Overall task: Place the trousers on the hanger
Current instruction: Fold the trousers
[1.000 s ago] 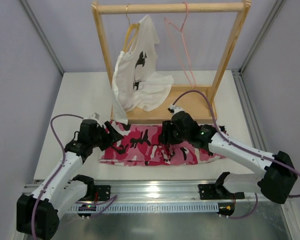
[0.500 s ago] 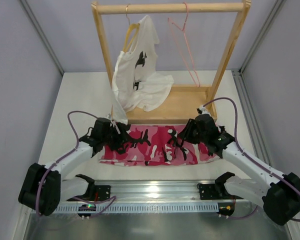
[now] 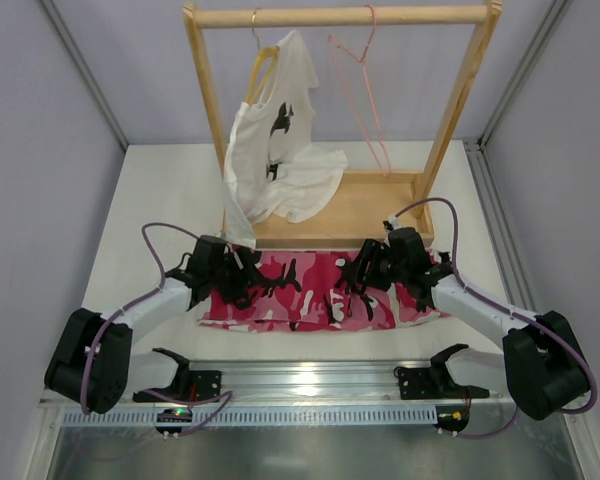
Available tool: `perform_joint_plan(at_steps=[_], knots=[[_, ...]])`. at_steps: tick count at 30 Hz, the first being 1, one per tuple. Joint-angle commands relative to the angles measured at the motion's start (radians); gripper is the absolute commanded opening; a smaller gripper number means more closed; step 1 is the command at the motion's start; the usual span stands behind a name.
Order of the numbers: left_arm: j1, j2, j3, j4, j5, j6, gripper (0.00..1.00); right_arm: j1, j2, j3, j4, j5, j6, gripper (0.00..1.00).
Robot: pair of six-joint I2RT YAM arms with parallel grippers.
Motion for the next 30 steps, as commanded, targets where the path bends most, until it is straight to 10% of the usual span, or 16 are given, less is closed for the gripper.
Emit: perform_joint_plan(at_steps=[1,15,30], knots=[[-0.003,-0.039,0.029,0.031,0.013,-0.017,0.7,0.001,0.024,0.003,0.09,-0.039,0.012,0.59],[-0.005,-0.183,0.045,-0.068,-0.051,-0.011,0.71,0.277,0.121,0.259,-0.111,0.246,0.023,0.24],[-0.003,-0.13,0.0,-0.086,-0.17,-0.026,0.71,0.59,0.402,0.601,-0.291,0.376,-0.05,0.46]])
